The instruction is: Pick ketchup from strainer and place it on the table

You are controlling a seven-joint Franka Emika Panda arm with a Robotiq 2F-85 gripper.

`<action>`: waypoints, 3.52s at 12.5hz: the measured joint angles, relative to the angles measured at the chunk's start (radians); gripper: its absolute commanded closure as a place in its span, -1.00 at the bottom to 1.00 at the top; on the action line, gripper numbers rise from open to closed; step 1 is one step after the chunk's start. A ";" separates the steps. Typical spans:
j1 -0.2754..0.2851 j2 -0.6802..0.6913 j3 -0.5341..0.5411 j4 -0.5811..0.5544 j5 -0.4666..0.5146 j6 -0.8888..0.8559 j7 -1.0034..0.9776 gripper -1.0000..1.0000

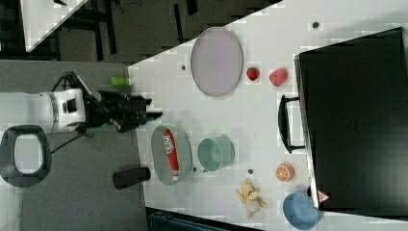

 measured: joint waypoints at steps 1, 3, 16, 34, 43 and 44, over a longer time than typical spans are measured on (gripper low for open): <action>-0.037 -0.043 0.037 -0.051 0.005 -0.063 0.009 -0.60; -0.071 -0.146 0.081 -0.133 0.036 -0.140 0.025 -0.99; -0.013 0.039 0.630 -0.087 0.042 0.080 0.033 -1.00; 0.039 0.577 0.661 -0.372 -0.449 0.799 0.284 -1.00; 0.076 0.630 0.604 -0.331 -0.490 0.802 0.339 -0.21; 0.081 0.607 0.605 -0.333 -0.479 0.792 0.339 -0.21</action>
